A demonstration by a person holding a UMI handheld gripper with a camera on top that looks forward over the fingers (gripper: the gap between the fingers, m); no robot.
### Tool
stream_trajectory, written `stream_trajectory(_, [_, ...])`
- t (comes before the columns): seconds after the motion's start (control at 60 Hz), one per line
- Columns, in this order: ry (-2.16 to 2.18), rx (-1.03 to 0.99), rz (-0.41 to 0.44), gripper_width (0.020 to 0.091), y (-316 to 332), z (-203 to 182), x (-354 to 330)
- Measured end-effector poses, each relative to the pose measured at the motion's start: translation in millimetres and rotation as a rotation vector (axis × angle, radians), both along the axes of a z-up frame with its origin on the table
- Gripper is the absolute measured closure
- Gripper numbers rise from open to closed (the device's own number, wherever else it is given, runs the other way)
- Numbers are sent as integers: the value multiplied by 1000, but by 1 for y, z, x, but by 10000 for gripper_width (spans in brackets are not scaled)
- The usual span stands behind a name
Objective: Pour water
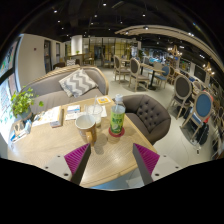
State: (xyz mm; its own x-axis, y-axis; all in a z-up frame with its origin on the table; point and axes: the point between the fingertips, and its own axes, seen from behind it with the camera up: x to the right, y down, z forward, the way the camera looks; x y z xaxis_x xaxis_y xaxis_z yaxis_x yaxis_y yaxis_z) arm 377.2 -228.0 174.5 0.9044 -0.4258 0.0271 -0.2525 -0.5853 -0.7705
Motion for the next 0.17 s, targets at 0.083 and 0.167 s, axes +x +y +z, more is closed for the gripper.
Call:
stream_trajectory(0.083, [-3, 3, -4, 250, -1, 2, 1])
stream_trajectory(0.167, [7, 7, -6, 247, -1, 5, -3])
